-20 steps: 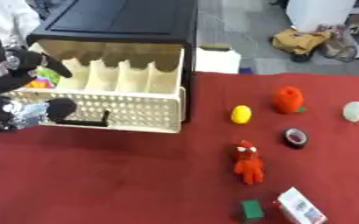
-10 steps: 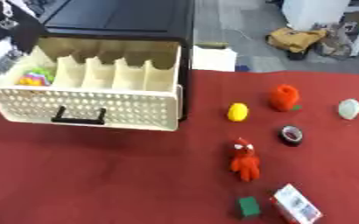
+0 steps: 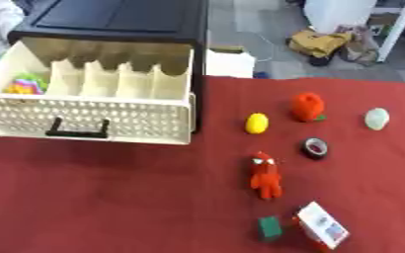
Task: Pick up objects from table and place into drawer.
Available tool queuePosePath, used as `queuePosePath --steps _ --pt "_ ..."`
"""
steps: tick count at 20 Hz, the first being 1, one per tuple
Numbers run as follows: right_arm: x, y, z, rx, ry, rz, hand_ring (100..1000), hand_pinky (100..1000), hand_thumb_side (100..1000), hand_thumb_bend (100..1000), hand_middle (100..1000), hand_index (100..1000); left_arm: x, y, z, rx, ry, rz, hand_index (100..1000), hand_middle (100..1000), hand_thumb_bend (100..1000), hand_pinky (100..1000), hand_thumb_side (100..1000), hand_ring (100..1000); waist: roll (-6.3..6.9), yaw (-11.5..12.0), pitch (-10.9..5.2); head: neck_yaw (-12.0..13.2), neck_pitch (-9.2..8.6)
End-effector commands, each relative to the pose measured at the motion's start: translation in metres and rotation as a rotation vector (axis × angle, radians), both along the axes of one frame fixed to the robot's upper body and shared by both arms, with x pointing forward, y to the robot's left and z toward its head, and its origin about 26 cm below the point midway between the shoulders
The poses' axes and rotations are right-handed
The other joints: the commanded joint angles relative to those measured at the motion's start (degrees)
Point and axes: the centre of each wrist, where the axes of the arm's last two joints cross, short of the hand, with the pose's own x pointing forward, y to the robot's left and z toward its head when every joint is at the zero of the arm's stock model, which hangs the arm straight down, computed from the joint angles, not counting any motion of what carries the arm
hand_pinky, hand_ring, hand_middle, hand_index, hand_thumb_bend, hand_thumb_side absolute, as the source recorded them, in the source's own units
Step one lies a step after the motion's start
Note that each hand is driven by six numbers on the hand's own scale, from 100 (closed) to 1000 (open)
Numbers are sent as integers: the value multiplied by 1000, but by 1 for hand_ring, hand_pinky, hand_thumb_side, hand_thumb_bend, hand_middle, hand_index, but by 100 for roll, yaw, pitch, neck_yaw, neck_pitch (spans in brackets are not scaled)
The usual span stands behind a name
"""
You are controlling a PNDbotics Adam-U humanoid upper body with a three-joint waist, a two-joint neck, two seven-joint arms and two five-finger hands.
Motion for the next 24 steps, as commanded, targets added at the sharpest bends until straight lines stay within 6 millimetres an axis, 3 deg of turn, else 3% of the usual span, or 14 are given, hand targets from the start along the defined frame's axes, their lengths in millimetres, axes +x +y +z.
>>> queuePosePath --steps 1,9,10,11,24 --pt "-6 -9 6 -136 -7 -54 671 639 1000 500 544 745 -2 -1 1 -65 -50 -17 711 100 247 100 1000 100 -2 -23 -146 -18 67" --pt "-26 -25 -12 -445 124 -164 713 678 1000 603 607 791 3 -13 -23 -178 -7 -140 771 100 205 100 1000 100 -69 -173 -245 -26 133" --pt "-28 -27 -14 -474 141 -172 718 684 1000 652 612 795 4 -14 -26 -189 3 -147 774 100 202 100 1000 100 -73 -190 -251 -29 131" --pt "-30 -28 -16 -504 158 -178 721 687 1000 618 619 799 4 -15 -28 -200 13 -154 776 100 197 100 1000 100 -76 -206 -257 -30 130" --pt "-48 -45 -22 -783 355 -212 753 725 990 633 657 824 7 -27 -49 -279 50 -199 837 100 142 142 1000 100 -110 -284 -292 -72 165"
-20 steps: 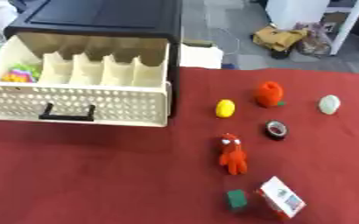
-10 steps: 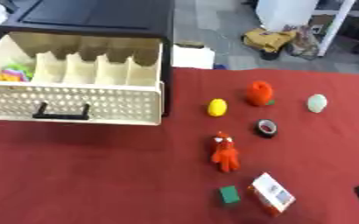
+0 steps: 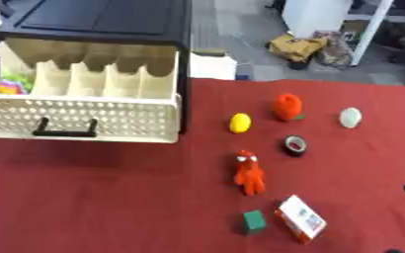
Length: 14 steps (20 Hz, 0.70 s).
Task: Pick up objects from table and place into drawer.
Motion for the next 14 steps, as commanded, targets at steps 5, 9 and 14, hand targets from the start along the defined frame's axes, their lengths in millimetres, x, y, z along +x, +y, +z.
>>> queuePosePath --steps 5,9,14 --pt "6 -4 20 -53 26 -12 750 724 976 651 635 814 -2 -5 2 -7 -8 -21 834 100 128 146 1000 100 -8 -20 -116 -49 49" --pt "11 -5 30 -54 25 -5 751 725 977 650 637 817 -2 -6 1 -1 -1 -27 832 100 127 146 1000 100 -15 -13 -121 -60 40" --pt "17 -4 41 -51 39 8 749 721 975 661 628 815 -2 -8 -1 1 6 -29 830 100 125 145 1000 100 -28 -19 -126 -69 40"
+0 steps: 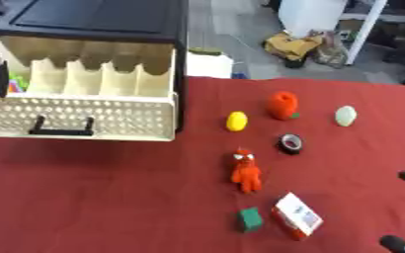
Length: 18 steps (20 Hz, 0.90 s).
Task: Pick up objects from table and place into drawer.
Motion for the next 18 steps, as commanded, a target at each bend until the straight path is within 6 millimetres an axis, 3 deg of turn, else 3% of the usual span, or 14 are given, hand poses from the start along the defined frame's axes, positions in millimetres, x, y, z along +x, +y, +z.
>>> queuePosePath --steps 1,18 --pt "4 -1 17 -22 -4 20 748 719 973 666 625 814 -2 -1 4 11 -16 -6 829 100 125 145 1000 100 -3 -4 -111 -27 1" --pt "25 12 59 -71 151 40 758 738 848 673 573 779 -2 -5 3 11 7 -20 825 100 122 139 1000 100 -62 16 -181 -103 42"
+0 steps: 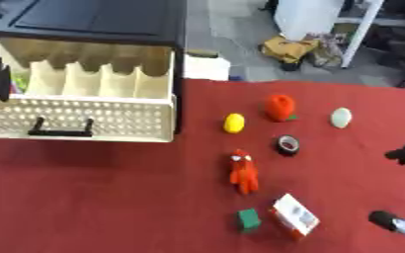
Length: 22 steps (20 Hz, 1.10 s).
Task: Pick up objects from table and place into drawer.
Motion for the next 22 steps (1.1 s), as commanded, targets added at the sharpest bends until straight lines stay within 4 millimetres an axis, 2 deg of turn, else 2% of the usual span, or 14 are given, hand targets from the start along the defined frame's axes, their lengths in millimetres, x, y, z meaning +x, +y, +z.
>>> queuePosePath --steps 1,9,11,12,16,22 --pt "2 1 20 -57 43 12 760 741 840 668 578 783 -2 -1 6 10 -16 -11 824 100 122 139 1000 100 3 15 -103 -34 35" --pt "9 8 35 -122 149 33 767 748 797 628 563 784 -2 -4 6 12 -10 -23 822 100 124 136 1000 100 -32 79 -116 -101 62" --pt "10 11 37 -131 164 41 770 752 786 655 563 788 -2 -5 6 12 -7 -27 822 100 124 136 1000 100 -38 97 -123 -115 64" --pt "11 12 38 -134 170 45 771 753 790 629 564 789 -2 -5 6 12 -6 -29 822 100 125 136 1000 100 -41 106 -127 -121 64" --pt "12 16 37 -142 186 58 772 755 785 658 563 789 -2 -6 6 11 -3 -33 821 100 125 135 1000 100 -48 123 -135 -138 45" --pt "13 21 34 -155 190 81 775 759 782 621 570 790 -2 -7 6 4 -2 -36 821 100 127 134 1000 100 -45 114 -127 -166 41"
